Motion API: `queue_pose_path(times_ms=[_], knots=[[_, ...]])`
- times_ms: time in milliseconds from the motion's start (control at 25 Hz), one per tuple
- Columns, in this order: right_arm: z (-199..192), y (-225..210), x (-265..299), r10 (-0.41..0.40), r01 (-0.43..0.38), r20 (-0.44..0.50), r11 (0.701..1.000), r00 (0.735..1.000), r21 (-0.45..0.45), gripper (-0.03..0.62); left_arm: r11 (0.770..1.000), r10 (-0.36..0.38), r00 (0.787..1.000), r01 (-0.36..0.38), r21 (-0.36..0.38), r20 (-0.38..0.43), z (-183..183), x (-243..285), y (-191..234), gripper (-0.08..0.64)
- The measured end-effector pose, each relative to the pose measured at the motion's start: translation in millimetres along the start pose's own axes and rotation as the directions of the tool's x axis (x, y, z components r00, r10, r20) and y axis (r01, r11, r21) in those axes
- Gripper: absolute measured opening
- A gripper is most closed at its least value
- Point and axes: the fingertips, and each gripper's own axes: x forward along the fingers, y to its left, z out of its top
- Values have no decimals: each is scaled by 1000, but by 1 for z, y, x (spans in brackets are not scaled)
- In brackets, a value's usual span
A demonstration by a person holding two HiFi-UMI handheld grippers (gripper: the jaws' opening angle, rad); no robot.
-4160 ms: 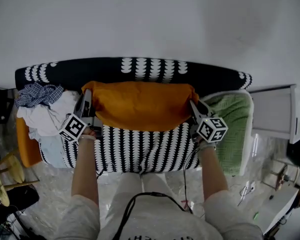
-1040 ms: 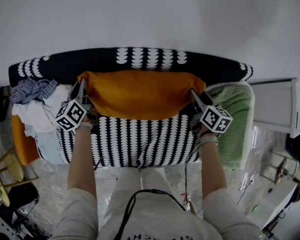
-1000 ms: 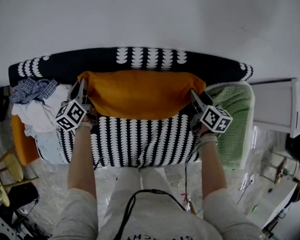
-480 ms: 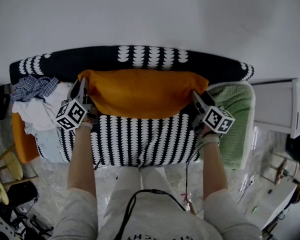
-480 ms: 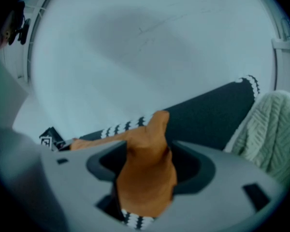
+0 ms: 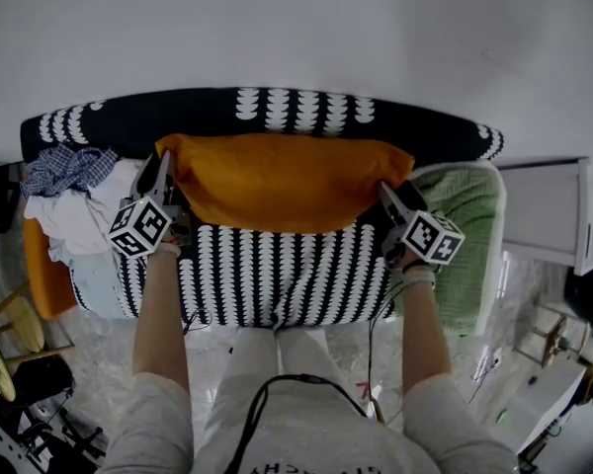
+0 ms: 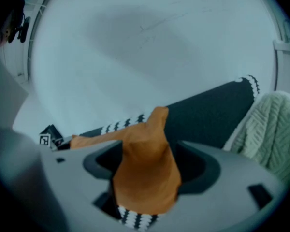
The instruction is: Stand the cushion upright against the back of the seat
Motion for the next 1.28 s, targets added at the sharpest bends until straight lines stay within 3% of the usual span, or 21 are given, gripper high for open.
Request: queue_pose_path(times_ms=[640, 880, 1280], knots=[[-8, 6, -7, 14, -14, 1, 1000, 1000, 0, 350, 1000, 16, 1000, -15, -27, 24, -6, -22, -8, 124], [-15, 5, -11, 11, -11, -9, 1000, 1000, 3, 348, 999, 27, 1000, -27, 17, 2, -15, -31, -14, 124], [-33, 17, -20, 47, -48, -40, 998, 998, -42, 343, 1000, 10, 1000, -10, 11, -22, -34, -51, -23, 124]])
